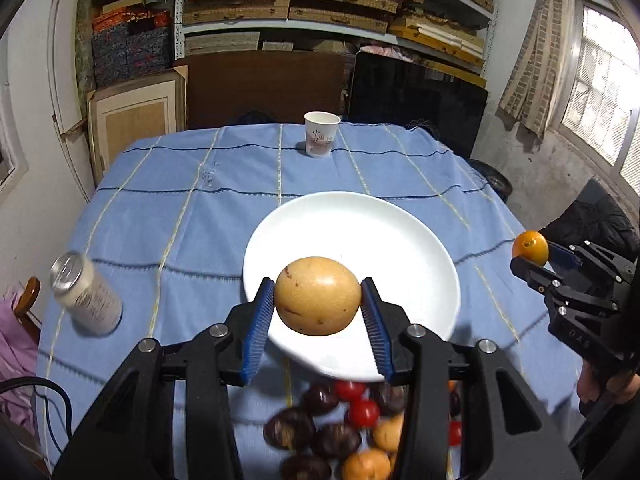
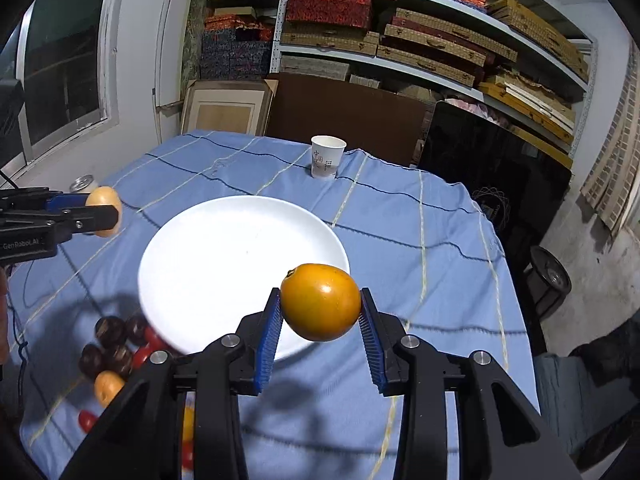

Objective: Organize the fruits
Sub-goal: 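Carry both fruits onto the white plate and open both tools to release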

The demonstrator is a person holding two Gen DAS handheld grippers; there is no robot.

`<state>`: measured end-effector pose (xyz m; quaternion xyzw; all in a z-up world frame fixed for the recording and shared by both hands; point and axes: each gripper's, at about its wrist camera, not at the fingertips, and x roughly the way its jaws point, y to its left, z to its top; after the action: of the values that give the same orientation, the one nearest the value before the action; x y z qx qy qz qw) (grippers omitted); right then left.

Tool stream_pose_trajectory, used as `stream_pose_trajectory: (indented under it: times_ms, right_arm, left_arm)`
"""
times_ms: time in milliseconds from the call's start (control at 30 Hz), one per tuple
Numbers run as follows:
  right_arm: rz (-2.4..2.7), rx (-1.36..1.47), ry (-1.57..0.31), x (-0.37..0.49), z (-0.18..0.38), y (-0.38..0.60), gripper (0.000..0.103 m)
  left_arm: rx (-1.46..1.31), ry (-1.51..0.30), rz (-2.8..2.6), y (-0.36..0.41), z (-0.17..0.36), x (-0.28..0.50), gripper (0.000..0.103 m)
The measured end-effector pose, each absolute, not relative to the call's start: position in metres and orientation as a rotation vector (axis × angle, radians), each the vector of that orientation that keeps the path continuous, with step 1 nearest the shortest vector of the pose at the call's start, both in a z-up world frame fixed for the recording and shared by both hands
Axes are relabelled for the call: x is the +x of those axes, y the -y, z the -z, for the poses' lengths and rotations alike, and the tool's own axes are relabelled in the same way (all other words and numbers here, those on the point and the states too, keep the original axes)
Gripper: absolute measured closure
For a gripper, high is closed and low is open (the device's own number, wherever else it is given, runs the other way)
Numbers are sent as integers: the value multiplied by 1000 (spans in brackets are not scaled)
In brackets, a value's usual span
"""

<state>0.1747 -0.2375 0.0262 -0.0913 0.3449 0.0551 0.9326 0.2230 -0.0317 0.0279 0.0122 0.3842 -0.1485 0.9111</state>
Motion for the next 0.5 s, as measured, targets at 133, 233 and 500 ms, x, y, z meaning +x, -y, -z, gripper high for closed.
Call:
stream_pose_trajectory:
  times_ms: [133,233,500]
  right_arm:
    - [-155,-152,-749,228,-12,232,65]
    - [-194,-138,-802,271,9,222,65]
    - [-216,-132,-894,329,57,208,65]
  left_arm:
    - [9,-880,326,43,-6,282,60]
    - [-5,-939,342,49,18,317,60]
    - [-34,-1024,322,53,63,368,60]
